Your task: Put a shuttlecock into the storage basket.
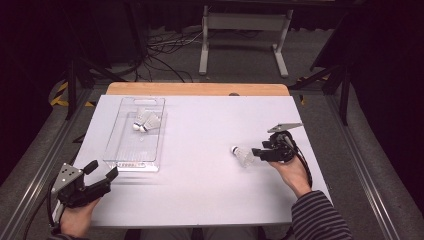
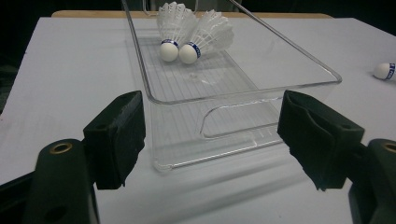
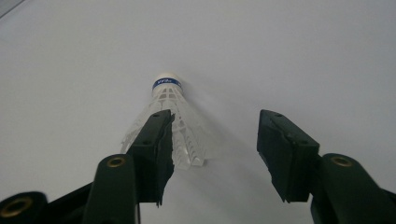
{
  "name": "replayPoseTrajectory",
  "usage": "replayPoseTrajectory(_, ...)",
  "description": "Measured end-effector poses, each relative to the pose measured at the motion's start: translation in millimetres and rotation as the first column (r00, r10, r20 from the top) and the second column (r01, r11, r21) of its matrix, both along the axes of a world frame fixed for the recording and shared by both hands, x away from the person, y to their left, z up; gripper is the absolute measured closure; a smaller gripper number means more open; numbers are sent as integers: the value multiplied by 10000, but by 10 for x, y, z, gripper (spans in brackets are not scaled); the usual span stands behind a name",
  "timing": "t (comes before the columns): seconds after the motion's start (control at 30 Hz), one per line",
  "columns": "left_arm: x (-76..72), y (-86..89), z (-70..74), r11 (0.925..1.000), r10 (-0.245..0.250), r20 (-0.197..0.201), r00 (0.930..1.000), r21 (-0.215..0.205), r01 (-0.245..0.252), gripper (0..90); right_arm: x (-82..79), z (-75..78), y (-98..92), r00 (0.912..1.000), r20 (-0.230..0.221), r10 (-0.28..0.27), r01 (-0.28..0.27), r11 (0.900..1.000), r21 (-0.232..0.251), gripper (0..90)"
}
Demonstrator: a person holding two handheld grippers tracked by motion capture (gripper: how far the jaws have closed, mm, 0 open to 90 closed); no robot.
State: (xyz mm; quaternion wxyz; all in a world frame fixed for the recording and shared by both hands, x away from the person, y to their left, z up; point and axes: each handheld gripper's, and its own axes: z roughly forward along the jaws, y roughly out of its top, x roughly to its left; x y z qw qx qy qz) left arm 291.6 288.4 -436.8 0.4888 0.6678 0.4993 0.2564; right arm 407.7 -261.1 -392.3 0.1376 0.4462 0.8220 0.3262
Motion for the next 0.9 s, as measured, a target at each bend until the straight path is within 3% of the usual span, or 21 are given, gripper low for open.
replayPoseTrajectory(0.73, 2, -4, -7, 10000, -42, -58, 10000, 20, 42, 244, 151, -188, 114, 9925, -1134, 458, -568, 9938, -955, 628)
replayPoseTrajectory(0.9, 2, -6, -7, 10000, -49, -62, 10000, 27, 49, 244, 190, -228, 142, 9900, -1321, 490, -621, 9933, -972, 656)
